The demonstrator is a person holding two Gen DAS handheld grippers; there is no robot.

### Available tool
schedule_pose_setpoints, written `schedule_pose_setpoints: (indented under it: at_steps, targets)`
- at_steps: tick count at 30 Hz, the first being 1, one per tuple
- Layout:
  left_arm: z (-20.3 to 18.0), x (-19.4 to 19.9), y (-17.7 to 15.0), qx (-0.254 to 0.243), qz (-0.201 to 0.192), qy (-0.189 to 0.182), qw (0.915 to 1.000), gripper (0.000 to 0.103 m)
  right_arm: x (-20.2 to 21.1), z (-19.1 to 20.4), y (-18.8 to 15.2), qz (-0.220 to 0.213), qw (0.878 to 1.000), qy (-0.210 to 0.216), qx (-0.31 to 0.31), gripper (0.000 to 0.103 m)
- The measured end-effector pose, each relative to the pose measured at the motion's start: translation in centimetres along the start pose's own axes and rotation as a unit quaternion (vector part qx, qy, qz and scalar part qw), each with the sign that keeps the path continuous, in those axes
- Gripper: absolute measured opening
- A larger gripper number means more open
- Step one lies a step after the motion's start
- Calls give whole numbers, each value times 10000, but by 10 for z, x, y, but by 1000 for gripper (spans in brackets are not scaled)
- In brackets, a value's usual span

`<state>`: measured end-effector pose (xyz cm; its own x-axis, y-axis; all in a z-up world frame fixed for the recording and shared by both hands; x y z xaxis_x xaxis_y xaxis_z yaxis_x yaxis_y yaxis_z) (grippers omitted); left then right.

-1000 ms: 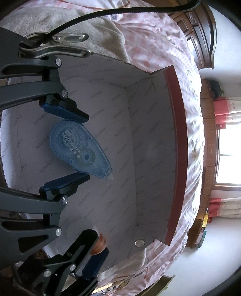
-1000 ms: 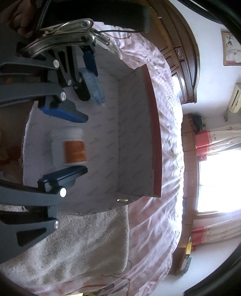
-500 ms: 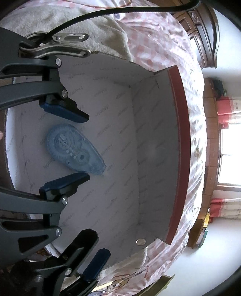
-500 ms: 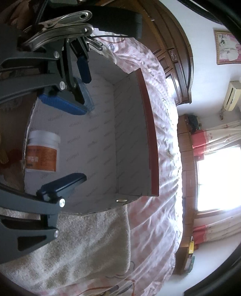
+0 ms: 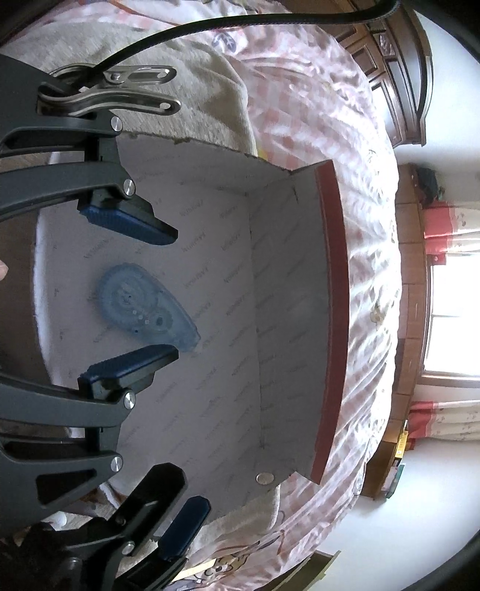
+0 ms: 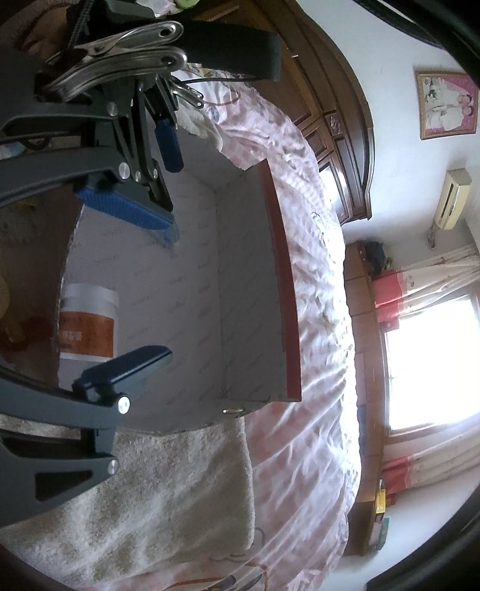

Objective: Organize rigid objects
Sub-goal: 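Open both tools to drop the tape dispenser and jar into the box, then withdraw both tools from the box toward the remaining items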

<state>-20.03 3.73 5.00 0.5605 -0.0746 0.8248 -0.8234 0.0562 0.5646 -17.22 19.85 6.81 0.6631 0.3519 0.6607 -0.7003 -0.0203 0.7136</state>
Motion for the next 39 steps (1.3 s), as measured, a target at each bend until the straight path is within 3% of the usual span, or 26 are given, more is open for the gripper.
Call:
schedule_pose_setpoints:
  at_steps: [17, 39]
  targets:
    - [-2, 51, -24, -119, -165, -29, 9998, 57, 40, 17, -22, 48, 9999, 29, -99, 69]
    - [-1, 72, -97, -135, 272, -225, 9993, 57, 77, 3, -87, 534, 9973, -264, -422, 69]
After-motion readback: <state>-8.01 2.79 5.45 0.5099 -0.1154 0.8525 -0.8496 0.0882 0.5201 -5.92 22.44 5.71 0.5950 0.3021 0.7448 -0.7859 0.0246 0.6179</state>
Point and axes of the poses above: each gripper's, at about its wrist camera, not at the fingertips, and x roughly against the way its jaws point, z to its left, y to its top, the point moved 3 cm from there along -x, roughly the way its jaws point, and after that the axes turned 10 degrees about z, right-handed, at the moved point
